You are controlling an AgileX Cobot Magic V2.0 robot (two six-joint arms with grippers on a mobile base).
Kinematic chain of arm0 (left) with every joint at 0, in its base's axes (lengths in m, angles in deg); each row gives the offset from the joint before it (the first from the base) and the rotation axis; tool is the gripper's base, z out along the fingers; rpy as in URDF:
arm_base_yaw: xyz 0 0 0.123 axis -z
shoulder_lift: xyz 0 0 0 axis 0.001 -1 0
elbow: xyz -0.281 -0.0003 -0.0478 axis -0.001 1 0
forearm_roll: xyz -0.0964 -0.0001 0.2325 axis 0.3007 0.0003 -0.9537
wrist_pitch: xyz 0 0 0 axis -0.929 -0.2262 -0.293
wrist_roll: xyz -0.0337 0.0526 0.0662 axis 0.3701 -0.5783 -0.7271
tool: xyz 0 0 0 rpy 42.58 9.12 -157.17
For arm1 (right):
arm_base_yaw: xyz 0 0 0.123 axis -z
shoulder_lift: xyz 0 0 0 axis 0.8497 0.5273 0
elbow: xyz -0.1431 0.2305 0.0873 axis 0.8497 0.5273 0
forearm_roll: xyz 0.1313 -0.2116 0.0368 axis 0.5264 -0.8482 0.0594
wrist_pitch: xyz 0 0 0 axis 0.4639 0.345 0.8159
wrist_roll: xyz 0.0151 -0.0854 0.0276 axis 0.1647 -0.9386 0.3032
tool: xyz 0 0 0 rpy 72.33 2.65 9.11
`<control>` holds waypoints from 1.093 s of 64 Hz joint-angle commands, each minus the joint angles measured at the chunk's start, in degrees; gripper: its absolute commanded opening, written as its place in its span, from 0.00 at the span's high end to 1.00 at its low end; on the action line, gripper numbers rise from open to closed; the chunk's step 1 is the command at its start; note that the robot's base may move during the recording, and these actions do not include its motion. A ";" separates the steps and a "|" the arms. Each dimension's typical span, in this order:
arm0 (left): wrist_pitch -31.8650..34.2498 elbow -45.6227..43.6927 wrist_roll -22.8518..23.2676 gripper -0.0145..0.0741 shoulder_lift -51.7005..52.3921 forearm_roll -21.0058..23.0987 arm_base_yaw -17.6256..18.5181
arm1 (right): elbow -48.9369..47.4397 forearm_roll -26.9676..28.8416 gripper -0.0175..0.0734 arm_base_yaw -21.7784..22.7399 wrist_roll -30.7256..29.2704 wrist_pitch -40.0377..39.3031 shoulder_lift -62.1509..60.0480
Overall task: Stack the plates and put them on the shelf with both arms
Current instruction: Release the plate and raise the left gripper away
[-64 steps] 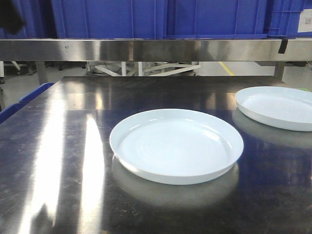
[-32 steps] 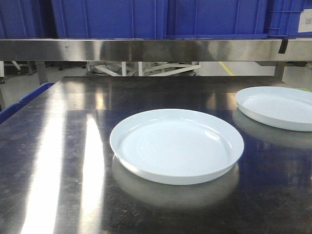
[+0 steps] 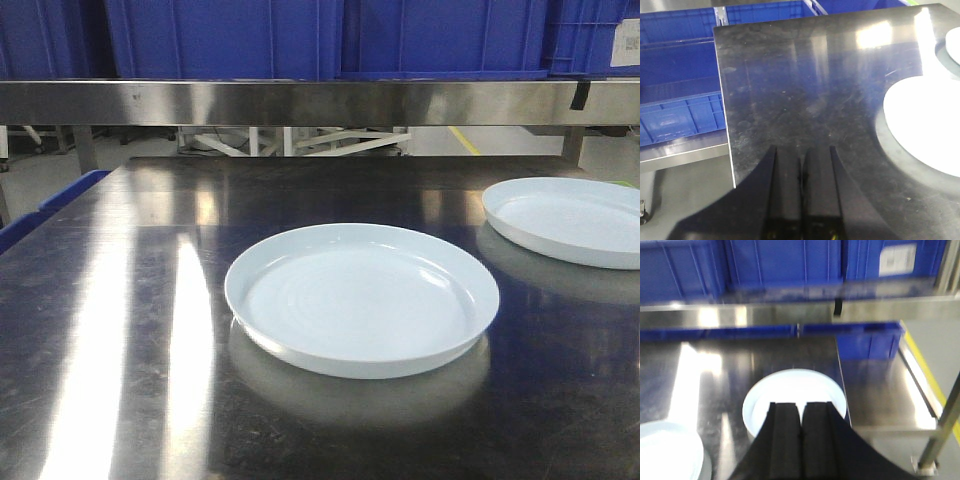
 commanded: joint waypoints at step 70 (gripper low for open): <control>4.36 -1.76 0.63 0.74 0.00 -0.76 0.18 | -35.01 -2.66 0.29 8.10 -1.83 13.15 65.38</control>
